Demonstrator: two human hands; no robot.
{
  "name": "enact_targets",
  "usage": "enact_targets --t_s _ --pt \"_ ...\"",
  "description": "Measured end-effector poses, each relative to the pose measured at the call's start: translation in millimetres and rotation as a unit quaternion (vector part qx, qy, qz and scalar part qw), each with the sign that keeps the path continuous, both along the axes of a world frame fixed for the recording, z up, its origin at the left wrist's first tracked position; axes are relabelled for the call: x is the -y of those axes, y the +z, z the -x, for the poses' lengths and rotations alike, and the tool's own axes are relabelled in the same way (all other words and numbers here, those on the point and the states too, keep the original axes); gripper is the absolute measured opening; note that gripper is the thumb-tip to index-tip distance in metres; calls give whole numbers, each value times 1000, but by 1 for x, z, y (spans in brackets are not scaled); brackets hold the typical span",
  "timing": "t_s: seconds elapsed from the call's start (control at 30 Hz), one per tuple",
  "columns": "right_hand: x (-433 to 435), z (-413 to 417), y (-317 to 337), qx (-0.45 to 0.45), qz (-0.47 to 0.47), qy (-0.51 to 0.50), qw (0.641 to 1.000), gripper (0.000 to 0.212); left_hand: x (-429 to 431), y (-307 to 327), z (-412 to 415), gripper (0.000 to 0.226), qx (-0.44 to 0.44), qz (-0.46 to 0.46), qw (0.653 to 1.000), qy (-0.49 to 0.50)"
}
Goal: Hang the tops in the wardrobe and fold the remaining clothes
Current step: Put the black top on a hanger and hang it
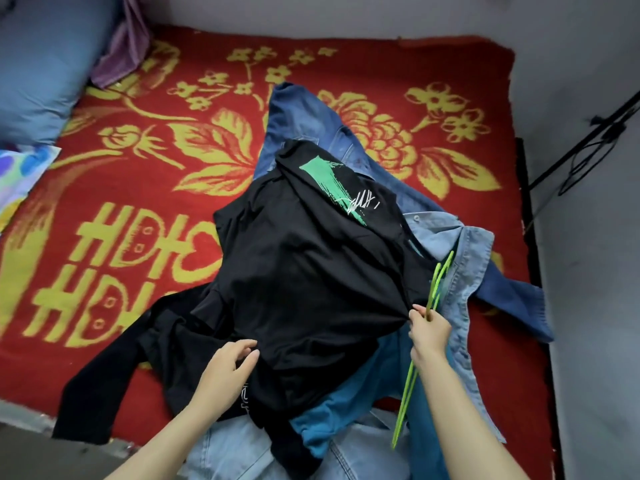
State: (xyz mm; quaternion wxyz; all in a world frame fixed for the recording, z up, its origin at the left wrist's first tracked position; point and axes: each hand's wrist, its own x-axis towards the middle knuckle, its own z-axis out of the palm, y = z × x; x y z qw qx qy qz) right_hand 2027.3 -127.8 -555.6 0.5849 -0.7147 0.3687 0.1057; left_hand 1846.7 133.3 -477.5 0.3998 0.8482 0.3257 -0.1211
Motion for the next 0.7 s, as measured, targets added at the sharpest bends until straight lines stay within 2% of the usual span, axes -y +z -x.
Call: enact_targets --t_s 0.13,0.27,0.37,0.47,0.53,0.6,0.63,0.7 --pt "-11 46 59 111 23 101 988 14 6 20 -9 26 27 5 998 -50" --pt "-31 74 113 179 30 151 972 23 5 39 -22 46 64 -20 987 -149" --pt "-41 102 151 201 1 149 968 24 9 54 -30 73 89 -55 962 -253" --pt "-56 136 183 210 3 162 964 34 18 68 -34 92 141 -118 921 -345" --pt "-71 154 201 220 10 174 960 35 18 79 -36 87 196 -142 892 -383" --pt "-85 170 214 230 -5 168 959 34 12 84 -34 61 266 -121 867 -405" --pt "-91 178 218 239 -11 157 958 33 7 87 -30 46 292 -89 861 -407" --pt "-101 189 227 253 -7 126 959 29 -4 96 -22 28 300 -22 871 -388"
